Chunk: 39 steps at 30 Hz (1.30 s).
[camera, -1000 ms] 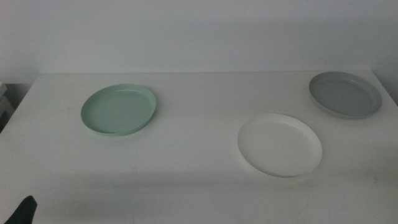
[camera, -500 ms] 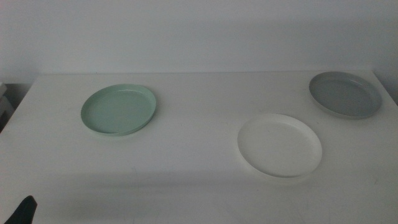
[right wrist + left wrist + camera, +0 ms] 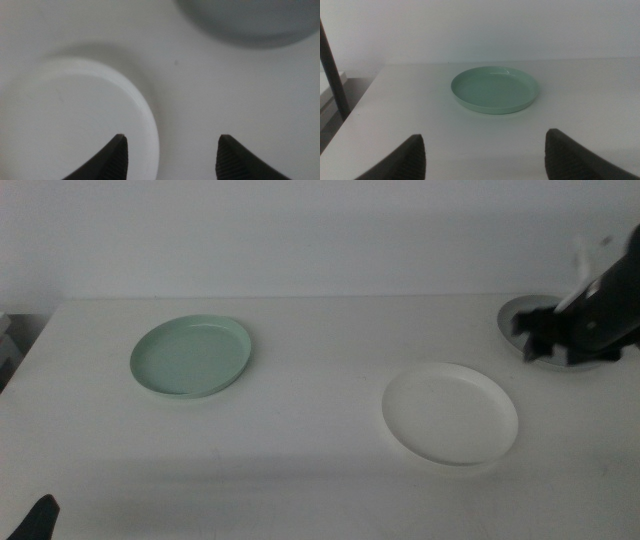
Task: Stack the three bowls on top of each other.
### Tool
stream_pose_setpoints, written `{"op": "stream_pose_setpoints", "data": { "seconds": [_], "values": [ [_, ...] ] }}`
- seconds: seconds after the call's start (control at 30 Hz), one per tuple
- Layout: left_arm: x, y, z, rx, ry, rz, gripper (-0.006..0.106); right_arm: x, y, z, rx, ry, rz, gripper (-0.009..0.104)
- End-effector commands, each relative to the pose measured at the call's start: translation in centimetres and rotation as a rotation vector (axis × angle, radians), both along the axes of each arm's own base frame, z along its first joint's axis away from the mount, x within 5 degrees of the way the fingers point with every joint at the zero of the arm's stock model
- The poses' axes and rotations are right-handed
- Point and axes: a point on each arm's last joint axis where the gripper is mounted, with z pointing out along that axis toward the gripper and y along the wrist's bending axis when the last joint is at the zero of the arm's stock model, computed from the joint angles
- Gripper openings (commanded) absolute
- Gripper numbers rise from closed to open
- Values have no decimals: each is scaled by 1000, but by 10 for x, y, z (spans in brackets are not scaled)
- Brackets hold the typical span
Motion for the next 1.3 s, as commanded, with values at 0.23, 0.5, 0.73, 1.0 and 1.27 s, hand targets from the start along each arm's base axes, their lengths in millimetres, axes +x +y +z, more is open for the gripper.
{"op": "stream_pose_setpoints", "data": {
  "seconds": [0.23,0.5,0.73,1.0,1.27],
  "values": [
    [-1,1,9,-22,-93,7,79,36,11,-52,24,72,94,41],
    [-1,1,9,-22,-93,7,79,40,16,-76,29,131,98,9],
    [-1,1,9,-21,-94,7,79,37,16,-59,36,97,101,-1],
    [-1,1,9,-21,-94,7,79,16,42,15,145,-89,133,-1],
    [-1,1,9,-21,-94,7,79,35,84,25,185,-126,190,-1]
  ]
}}
